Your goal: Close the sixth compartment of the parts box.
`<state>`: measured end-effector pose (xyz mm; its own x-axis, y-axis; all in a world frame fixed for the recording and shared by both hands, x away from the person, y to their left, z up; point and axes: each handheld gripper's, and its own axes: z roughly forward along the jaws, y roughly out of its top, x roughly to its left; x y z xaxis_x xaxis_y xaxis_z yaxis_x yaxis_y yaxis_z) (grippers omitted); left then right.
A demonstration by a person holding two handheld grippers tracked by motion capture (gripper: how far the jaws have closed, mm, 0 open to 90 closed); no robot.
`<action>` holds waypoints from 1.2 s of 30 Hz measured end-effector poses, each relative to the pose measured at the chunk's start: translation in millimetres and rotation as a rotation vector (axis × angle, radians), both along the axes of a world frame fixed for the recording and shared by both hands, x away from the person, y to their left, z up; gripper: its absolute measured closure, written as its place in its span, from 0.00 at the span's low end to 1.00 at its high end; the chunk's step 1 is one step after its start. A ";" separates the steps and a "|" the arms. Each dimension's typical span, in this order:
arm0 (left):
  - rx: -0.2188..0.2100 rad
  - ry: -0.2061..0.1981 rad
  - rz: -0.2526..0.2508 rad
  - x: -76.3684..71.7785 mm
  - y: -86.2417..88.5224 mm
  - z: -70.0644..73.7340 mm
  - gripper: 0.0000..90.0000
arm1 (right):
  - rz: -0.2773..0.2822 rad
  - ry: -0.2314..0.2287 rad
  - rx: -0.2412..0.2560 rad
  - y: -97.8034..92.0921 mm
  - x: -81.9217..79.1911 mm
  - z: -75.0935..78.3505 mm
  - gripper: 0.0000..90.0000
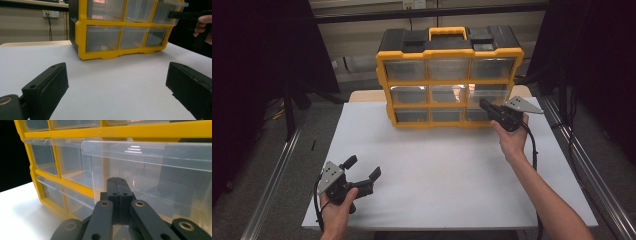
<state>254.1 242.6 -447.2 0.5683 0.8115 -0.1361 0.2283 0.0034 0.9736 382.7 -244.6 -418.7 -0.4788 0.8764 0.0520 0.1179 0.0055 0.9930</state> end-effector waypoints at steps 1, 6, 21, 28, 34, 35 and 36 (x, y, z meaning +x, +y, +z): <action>-0.018 -0.003 0.009 -0.1 -2.0 0.0 0.05 | -0.001 0.000 0.002 -0.2 0.2 0.0 1.00; 0.027 -0.005 -0.003 -0.5 0.0 0.9 0.05 | -0.007 -0.001 0.009 -1.0 2.1 -0.5 1.00; 0.029 -0.004 0.000 1.7 0.7 0.4 0.05 | -0.032 0.002 0.004 -1.9 10.8 -2.2 1.00; 0.023 -0.005 0.003 1.8 -1.8 0.3 0.05 | -0.046 0.011 -0.008 -2.7 14.1 -2.7 1.00; -0.007 0.000 0.011 2.2 -4.4 -0.5 0.05 | -0.055 0.012 -0.005 -3.2 17.0 -3.4 1.00; -0.007 0.000 0.011 2.2 -4.4 -0.5 0.05 | -0.052 0.012 -0.004 -3.4 17.5 -3.7 1.00; 0.042 0.001 -0.012 1.9 -1.2 0.1 0.05 | -0.056 0.007 -0.005 -3.6 18.4 -4.0 1.00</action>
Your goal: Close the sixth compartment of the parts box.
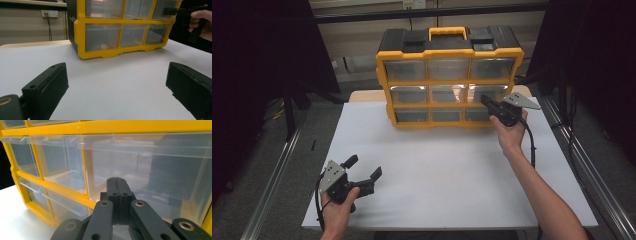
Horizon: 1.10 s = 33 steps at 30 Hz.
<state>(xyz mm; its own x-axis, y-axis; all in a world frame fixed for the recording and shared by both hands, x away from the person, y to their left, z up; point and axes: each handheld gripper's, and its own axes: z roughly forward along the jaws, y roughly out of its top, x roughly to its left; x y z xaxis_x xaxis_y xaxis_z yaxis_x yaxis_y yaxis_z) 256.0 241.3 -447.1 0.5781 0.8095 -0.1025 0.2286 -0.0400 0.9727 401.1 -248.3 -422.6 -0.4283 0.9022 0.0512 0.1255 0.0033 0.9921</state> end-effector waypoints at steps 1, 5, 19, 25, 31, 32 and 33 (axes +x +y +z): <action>0.000 0.000 0.000 0.0 0.0 0.0 0.05 | -0.005 0.003 0.002 0.3 0.4 -0.1 1.00; -0.012 -0.007 -0.003 -0.8 -1.4 0.3 0.05 | -0.009 0.003 0.002 0.2 2.0 -0.5 1.00; 0.001 0.002 -0.010 0.2 -2.8 -0.6 0.05 | -0.035 0.005 -0.018 2.7 5.9 1.3 1.00; -0.010 0.005 0.000 0.6 -2.4 -0.8 0.05 | -0.028 0.009 -0.007 1.6 4.8 0.6 0.98; -0.007 0.008 0.001 2.6 -1.8 -1.9 0.05 | -0.013 0.014 0.026 3.0 1.1 0.8 0.86; 0.015 0.010 -0.006 2.8 -0.7 -1.5 0.05 | -0.011 0.006 0.030 2.2 -0.7 1.5 0.83; 0.018 0.010 -0.007 2.9 -0.8 -1.4 0.05 | -0.014 0.011 0.039 2.6 -2.4 1.7 0.80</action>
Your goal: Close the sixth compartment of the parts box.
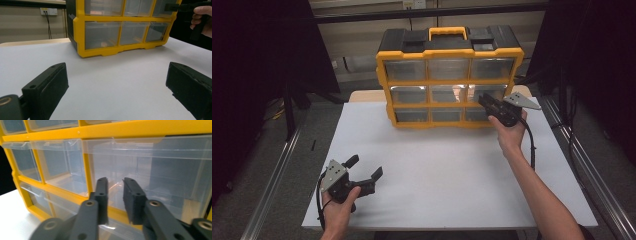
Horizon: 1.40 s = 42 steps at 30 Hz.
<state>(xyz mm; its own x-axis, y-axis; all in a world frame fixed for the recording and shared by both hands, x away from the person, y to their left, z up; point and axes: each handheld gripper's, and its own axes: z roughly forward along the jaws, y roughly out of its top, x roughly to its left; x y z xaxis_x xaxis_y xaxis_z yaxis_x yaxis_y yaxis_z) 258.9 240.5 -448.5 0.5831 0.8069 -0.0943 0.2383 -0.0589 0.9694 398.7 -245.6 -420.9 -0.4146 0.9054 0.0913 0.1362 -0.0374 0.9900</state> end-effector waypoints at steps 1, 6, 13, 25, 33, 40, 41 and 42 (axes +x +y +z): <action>0.003 0.002 0.001 0.0 -0.2 0.1 0.05 | 0.005 0.000 -0.002 -0.1 -1.2 -0.1 0.78; -0.004 0.002 0.009 1.3 -1.3 -0.4 0.05 | 0.011 0.003 0.005 -0.1 -5.7 -0.5 0.66; -0.042 0.013 0.027 4.6 -5.0 -2.6 0.05 | 0.018 0.024 0.027 2.4 -9.6 -1.0 0.38; -0.038 0.007 0.028 5.0 -2.4 -2.2 0.05 | 0.002 0.068 0.041 1.8 -18.4 -2.1 0.05; -0.029 0.011 0.019 5.3 -0.5 -2.1 0.05 | -0.004 0.098 0.050 -4.1 -28.2 -7.3 0.01; -0.033 0.004 0.030 7.1 0.0 -2.3 0.05 | -0.015 0.074 0.006 -3.1 -43.7 -4.6 0.01; -0.031 0.003 0.033 7.2 0.2 -2.3 0.05 | -0.016 0.074 -0.006 -3.4 -46.6 -4.1 0.01; -0.033 0.003 0.033 7.1 0.0 -2.3 0.05 | -0.024 0.070 -0.015 -4.0 -50.1 -3.6 0.01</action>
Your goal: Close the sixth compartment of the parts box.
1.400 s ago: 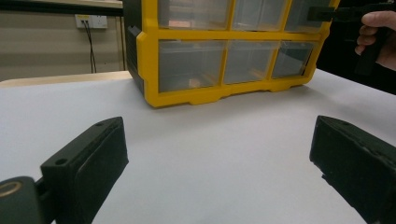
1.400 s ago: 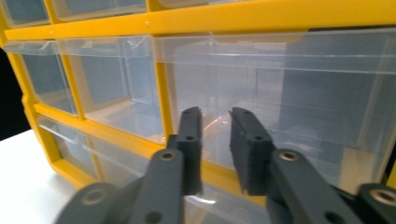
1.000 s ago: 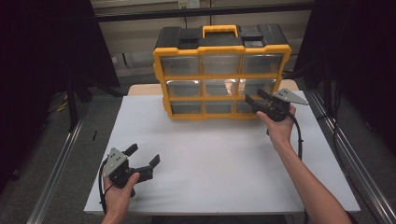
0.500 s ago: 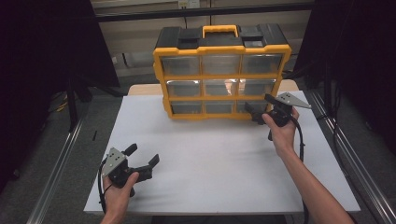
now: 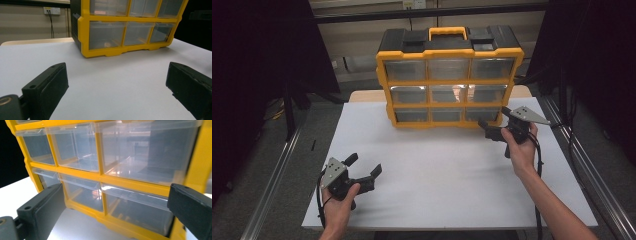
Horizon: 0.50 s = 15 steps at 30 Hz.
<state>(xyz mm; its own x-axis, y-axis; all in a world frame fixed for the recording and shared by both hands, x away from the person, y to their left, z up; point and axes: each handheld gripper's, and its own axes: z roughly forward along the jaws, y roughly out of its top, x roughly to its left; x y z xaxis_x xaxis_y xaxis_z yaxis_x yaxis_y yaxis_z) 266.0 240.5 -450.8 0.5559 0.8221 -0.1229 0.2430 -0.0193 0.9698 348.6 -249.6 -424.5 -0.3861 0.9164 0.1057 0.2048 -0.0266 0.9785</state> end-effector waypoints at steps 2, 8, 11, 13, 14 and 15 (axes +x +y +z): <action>0.001 0.001 -0.002 -0.2 -0.1 0.2 0.05 | -0.005 -0.014 0.002 -2.2 -5.9 0.0 0.01; -0.007 -0.001 -0.008 -1.8 0.3 0.4 0.05 | -0.007 -0.014 0.010 -7.5 -16.5 0.3 0.01; -0.001 -0.004 0.002 -3.0 1.4 1.5 0.05 | 0.000 -0.008 0.009 -8.8 -21.6 -0.9 0.01; -0.004 -0.004 -0.002 -3.2 1.7 1.6 0.05 | 0.007 -0.003 0.005 -9.8 -27.3 -2.0 0.01; -0.027 -0.007 0.001 -3.1 -0.3 1.3 0.05 | 0.005 -0.003 0.004 -10.5 -29.2 -2.2 0.01; -0.027 -0.008 0.000 -3.3 -0.3 1.4 0.05 | 0.006 -0.003 0.003 -11.5 -30.9 -2.4 0.01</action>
